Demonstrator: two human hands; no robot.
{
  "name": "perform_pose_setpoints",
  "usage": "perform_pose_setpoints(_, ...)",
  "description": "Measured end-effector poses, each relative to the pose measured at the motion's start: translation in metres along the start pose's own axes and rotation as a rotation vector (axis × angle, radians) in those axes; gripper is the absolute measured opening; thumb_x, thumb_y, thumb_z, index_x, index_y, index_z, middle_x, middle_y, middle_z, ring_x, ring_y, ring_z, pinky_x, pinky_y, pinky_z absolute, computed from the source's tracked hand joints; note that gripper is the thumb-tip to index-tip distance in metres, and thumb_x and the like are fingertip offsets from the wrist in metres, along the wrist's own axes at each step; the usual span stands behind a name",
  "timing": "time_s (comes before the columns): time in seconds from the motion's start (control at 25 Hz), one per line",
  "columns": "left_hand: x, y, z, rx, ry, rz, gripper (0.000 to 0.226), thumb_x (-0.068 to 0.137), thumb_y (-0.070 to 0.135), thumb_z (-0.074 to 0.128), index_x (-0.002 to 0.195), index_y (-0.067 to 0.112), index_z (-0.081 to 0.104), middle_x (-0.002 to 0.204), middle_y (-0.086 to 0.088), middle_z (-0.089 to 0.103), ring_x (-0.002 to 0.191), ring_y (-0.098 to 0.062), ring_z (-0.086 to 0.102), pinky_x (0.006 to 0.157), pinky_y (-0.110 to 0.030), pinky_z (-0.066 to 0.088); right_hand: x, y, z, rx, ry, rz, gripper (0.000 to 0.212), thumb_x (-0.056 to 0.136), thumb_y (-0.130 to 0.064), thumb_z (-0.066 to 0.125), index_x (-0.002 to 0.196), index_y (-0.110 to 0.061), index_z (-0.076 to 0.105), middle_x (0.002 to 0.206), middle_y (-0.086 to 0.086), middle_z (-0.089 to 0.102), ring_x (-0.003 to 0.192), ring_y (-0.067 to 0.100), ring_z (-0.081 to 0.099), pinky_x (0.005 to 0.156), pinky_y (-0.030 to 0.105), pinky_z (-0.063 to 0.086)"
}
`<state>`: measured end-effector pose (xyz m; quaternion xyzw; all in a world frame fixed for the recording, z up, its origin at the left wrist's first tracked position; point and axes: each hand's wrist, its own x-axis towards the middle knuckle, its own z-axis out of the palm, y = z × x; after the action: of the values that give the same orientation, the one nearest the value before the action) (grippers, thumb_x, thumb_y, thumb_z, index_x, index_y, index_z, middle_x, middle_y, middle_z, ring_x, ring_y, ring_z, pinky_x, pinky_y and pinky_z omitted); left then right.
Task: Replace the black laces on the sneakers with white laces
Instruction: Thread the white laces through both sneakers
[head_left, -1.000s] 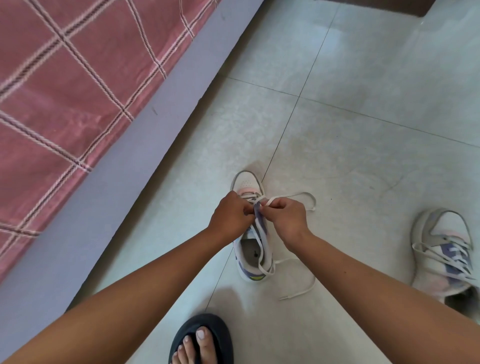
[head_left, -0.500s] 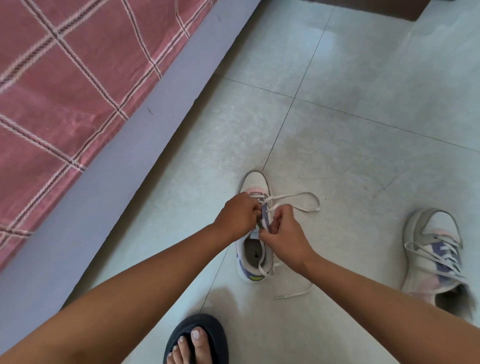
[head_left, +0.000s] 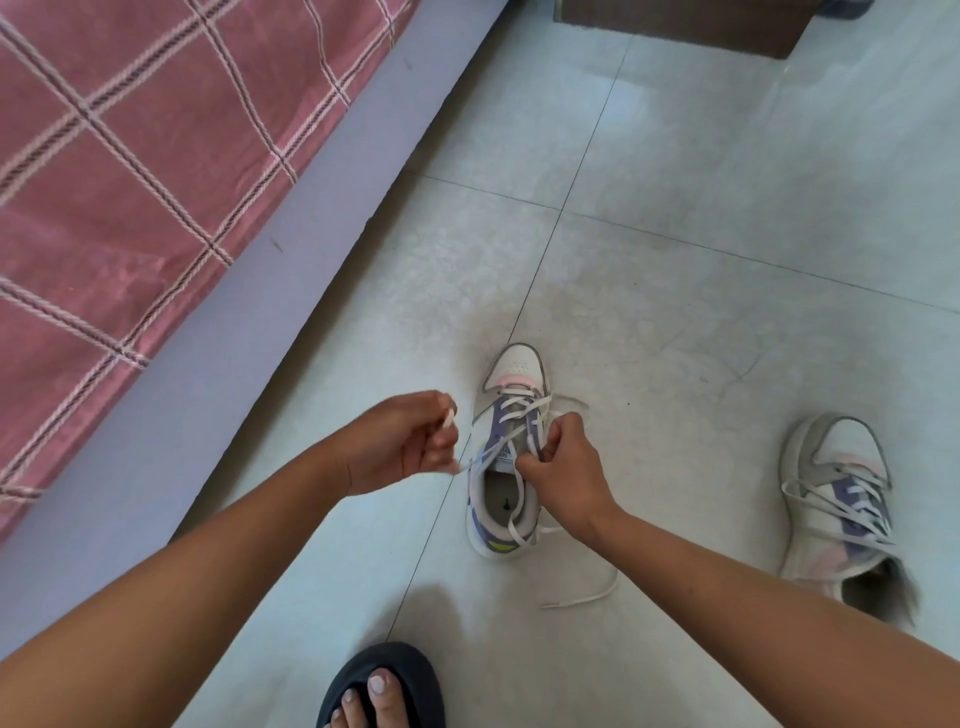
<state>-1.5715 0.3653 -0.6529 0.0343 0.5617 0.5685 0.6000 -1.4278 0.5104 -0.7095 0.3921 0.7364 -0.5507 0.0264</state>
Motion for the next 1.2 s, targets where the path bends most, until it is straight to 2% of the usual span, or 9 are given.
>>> perform_pose_setpoints(0.16,0.002,-0.029,-0.031,1.351,0.287,-0.224,0.020,0.100,0.021,0.034,0.089,0.013,0.047,0.087,-0.004,0.058,0.075,-0.021,0.051,0.064,-0.028,0.036,0.001,0.000,-0.001,0.051,0.001,0.025,0.037,0.079,-0.009,0.064,0.077,-0.023,0.030,0.066,-0.004,0.040,0.051,0.008,0.035,0.047,0.017,0.032)
perform_pose_setpoints(0.28,-0.005,-0.048,-0.051,1.845,0.215,-0.586,0.029,0.099,0.016,0.034,0.124,0.008,0.047,0.124,-0.009,0.055,0.112,-0.025,0.055,0.084,-0.030,0.043,0.002,0.001,-0.001,0.039,0.010,0.024,0.035,0.079,-0.010,0.064,0.078,-0.022,0.031,0.066,-0.004,0.040,0.050,0.008,0.035,0.044,0.015,0.031)
perform_pose_setpoints(0.36,0.000,-0.054,-0.044,1.872,0.180,-0.609,0.033,0.099,0.015,0.037,0.130,0.011,0.047,0.130,-0.006,0.052,0.117,-0.024,0.054,0.090,-0.031,0.044,0.003,0.002,0.000,0.047,-0.020,0.024,0.032,0.080,-0.012,0.063,0.081,-0.020,0.032,0.066,-0.003,0.041,0.052,0.009,0.036,0.049,0.019,0.035)
perform_pose_setpoints(0.6,0.044,-0.024,0.031,1.529,0.412,0.302,0.027,0.099,0.032,0.039,0.109,0.013,0.054,0.107,-0.004,0.051,0.097,-0.022,0.054,0.071,-0.029,0.037,0.016,0.005,-0.014,0.266,0.086,0.101,0.020,0.091,-0.025,0.054,0.102,-0.021,0.038,0.070,0.001,0.047,0.058,0.018,0.048,0.059,0.036,0.046)
perform_pose_setpoints(0.72,0.059,-0.022,0.055,1.553,0.342,0.253,0.027,0.096,0.028,0.045,0.112,0.011,0.058,0.114,-0.007,0.048,0.103,-0.024,0.050,0.072,-0.030,0.036,0.025,0.006,-0.023,0.218,0.080,0.071,0.036,0.091,-0.018,0.057,0.121,-0.023,0.038,0.081,0.001,0.048,0.070,0.019,0.053,0.067,0.034,0.048)
perform_pose_setpoints(0.88,0.066,-0.019,0.062,1.615,0.410,0.184,0.025,0.095,0.023,0.046,0.109,0.007,0.060,0.117,-0.011,0.047,0.105,-0.030,0.050,0.076,-0.035,0.039,0.036,0.000,-0.030,0.055,0.044,-0.099,0.006,0.089,-0.014,0.059,0.092,-0.015,0.065,0.095,0.003,0.058,0.079,0.013,0.056,0.071,0.022,0.046)
perform_pose_setpoints(1.04,0.058,-0.017,0.055,1.261,0.455,0.202,0.013,0.089,0.019,0.058,0.077,0.014,0.054,0.097,-0.006,0.053,0.087,-0.024,0.056,0.070,-0.024,0.044,0.042,-0.009,-0.036,0.509,-0.019,0.286,0.009,0.090,-0.012,0.057,0.083,-0.009,0.062,0.076,0.009,0.064,0.065,0.015,0.059,0.060,0.025,0.051)
perform_pose_setpoints(1.12,0.051,-0.016,0.052,1.128,0.475,0.175,0.017,0.088,0.014,0.059,0.072,0.015,0.051,0.078,0.002,0.053,0.071,-0.014,0.054,0.057,-0.009,0.038,0.041,-0.011,-0.035,0.591,-0.090,0.440,0.007,0.090,-0.009,0.055,0.086,-0.007,0.061,0.073,0.009,0.062,0.063,0.016,0.059,0.058,0.025,0.052)
perform_pose_setpoints(1.2,0.044,-0.015,0.048,0.985,0.479,0.114,0.019,0.087,0.014,0.058,0.070,0.017,0.049,0.069,0.006,0.050,0.061,-0.006,0.046,0.052,-0.011,0.034,0.040,-0.013,-0.032,0.624,-0.138,0.471,0.008,0.091,-0.008,0.051,0.095,-0.005,0.058,0.078,0.010,0.061,0.069,0.019,0.060,0.062,0.030,0.054)
